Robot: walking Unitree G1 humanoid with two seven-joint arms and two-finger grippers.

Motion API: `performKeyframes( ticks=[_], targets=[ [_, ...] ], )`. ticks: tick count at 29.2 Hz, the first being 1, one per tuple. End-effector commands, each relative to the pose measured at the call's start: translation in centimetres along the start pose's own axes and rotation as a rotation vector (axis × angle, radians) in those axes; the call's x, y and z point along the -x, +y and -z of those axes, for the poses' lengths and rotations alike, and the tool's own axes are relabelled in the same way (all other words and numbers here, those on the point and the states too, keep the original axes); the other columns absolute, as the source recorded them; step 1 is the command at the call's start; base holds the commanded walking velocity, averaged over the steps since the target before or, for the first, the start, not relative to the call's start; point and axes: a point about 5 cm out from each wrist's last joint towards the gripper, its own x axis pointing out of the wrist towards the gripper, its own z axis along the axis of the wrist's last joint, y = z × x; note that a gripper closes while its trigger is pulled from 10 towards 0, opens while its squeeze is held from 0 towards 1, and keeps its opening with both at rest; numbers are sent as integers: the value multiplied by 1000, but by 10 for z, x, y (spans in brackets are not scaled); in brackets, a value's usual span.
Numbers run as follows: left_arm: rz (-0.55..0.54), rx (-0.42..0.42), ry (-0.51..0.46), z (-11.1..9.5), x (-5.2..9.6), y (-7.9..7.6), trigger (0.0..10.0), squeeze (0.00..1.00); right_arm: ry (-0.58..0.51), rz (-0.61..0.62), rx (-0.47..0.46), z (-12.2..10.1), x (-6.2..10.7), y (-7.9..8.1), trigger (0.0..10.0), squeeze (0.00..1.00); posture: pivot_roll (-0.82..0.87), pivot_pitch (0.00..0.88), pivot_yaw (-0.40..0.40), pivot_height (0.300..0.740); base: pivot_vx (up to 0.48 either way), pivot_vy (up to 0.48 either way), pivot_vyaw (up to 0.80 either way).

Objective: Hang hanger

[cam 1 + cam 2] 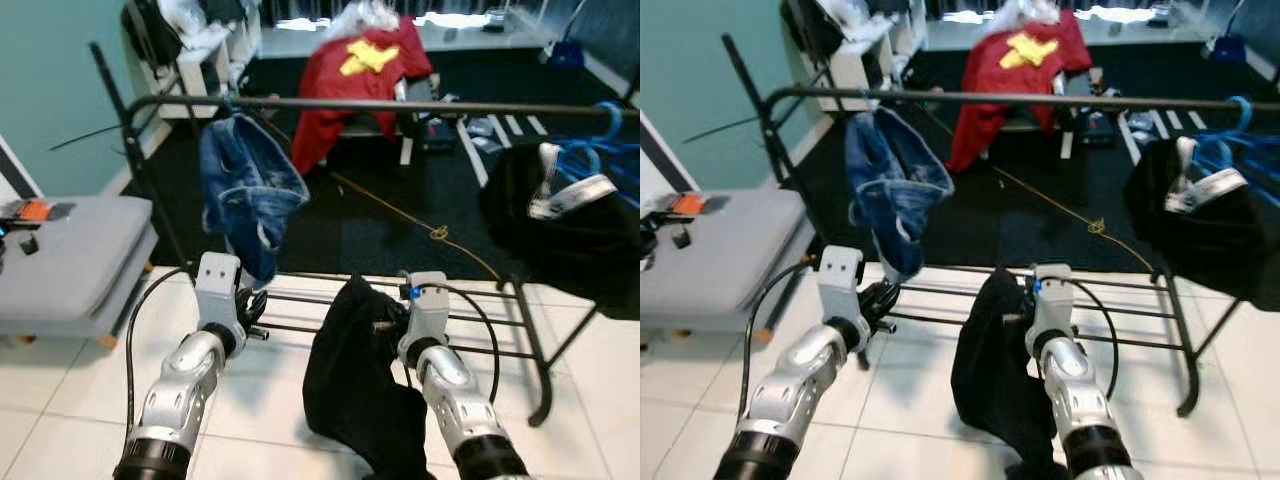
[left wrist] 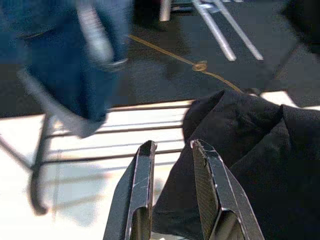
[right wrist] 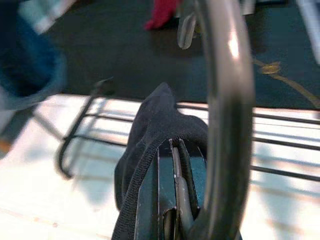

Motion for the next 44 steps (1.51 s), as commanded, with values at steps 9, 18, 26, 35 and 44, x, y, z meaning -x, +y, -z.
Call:
performKeyframes(
  ticks=[9,18,26,35,44],
  targets=[
    [-19,6,21,6,2,1,10000,0,-29,-86,82,-11,-5,14,10000,0,109,66,65,740,0,0,0],
    [-24,-12,6,-9,-5,8,10000,0,-113,-276,243,-90,-31,63,10000,0,117,126,55,740,0,0,0],
    [-32,-26,-23,-24,-4,14,10000,0,-349,-400,209,-187,-27,108,10000,0,115,201,45,740,0,0,0],
    [-42,-40,-25,-34,7,24,10000,0,-589,-583,233,-285,14,161,10000,0,100,273,53,740,0,0,0],
    [-34,-19,-14,-32,8,18,10000,0,-756,-672,158,-335,52,178,10000,0,95,297,60,740,0,0,0]
  ],
)
